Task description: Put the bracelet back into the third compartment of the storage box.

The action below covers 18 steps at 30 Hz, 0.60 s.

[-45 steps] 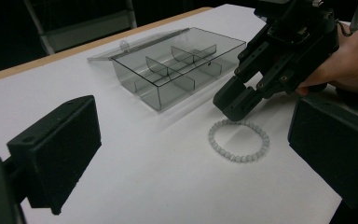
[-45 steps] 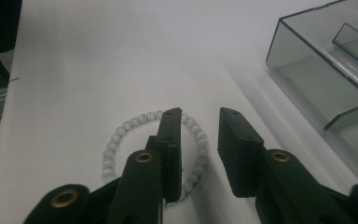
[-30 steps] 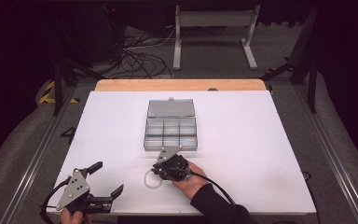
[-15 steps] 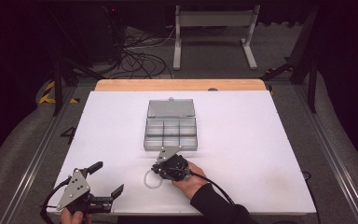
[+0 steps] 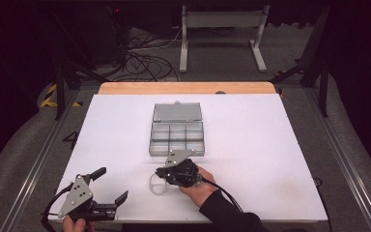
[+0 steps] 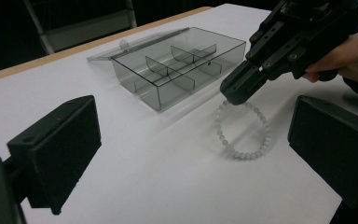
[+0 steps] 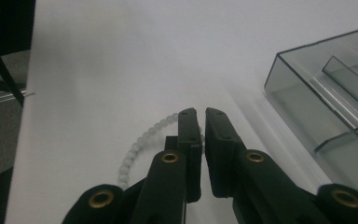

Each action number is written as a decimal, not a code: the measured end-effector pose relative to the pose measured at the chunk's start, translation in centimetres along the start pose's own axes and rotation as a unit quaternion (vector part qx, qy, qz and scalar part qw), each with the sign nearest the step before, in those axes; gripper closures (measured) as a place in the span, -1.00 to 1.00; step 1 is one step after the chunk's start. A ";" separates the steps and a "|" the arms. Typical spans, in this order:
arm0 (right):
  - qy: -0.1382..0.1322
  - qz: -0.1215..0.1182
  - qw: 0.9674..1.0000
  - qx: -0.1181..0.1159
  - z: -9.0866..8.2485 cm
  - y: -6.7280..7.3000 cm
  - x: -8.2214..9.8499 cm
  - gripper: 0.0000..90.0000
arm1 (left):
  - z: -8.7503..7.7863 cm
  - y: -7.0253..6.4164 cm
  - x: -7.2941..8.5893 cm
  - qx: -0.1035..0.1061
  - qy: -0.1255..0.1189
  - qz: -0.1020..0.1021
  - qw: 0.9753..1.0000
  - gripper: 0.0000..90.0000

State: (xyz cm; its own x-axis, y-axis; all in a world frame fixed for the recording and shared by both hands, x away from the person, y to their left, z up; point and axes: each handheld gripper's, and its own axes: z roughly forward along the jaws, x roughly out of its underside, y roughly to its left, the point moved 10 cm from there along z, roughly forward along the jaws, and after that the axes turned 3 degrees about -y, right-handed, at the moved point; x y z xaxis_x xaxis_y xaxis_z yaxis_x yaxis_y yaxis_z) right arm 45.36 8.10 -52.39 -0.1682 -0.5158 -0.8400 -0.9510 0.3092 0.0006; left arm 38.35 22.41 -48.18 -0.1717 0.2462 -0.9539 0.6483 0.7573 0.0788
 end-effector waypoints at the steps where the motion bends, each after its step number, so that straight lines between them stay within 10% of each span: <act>1: 0.000 0.000 1.000 0.000 0.0 0.0 0.0 0.91 | 0.0 0.0 0.0 0.000 0.000 0.000 1.000 -0.94; 18: -0.038 -0.018 0.999 -0.003 -2.8 0.4 -2.8 0.91 | 0.0 -0.1 0.0 0.001 0.000 -0.002 1.000 -0.94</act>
State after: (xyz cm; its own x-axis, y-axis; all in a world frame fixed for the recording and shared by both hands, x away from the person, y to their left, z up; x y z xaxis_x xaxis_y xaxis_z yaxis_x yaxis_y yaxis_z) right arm 44.67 7.40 -48.53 -0.1141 -0.4648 -0.8780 -0.9575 0.2872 -0.0276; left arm 38.30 22.38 -48.17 -0.1739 0.2431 -0.9543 0.6485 0.7575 0.0748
